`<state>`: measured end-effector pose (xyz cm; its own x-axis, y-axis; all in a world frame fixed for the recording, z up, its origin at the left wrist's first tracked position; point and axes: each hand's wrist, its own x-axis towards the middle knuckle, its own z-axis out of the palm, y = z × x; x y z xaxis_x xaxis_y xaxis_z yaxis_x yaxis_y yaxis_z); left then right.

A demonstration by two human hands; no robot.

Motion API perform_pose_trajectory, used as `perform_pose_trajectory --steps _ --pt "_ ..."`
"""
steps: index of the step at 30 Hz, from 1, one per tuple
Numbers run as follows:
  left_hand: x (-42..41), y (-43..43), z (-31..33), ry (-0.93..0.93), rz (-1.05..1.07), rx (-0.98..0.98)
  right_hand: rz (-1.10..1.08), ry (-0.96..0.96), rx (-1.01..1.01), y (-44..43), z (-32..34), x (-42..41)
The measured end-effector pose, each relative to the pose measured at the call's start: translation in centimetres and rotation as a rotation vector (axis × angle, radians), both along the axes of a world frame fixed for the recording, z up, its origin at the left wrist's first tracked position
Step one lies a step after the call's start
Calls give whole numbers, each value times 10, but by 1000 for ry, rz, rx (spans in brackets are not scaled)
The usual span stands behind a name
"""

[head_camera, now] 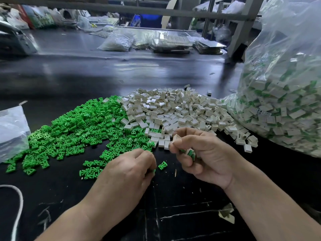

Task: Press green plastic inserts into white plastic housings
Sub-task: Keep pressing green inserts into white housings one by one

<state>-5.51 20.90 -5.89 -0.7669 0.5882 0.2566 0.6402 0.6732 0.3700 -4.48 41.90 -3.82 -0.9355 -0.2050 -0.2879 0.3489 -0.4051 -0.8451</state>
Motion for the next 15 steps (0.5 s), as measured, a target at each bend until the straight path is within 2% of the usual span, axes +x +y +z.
perform_pose_trajectory --steps 6,10,15 --pt "2 -2 3 -178 161 432 67 -23 -103 -8 2 4" --pt "4 -4 10 -515 178 807 57 -36 -47 -15 2 8" --pt "3 -4 10 -695 157 1003 52 -16 80 -22 3 11"
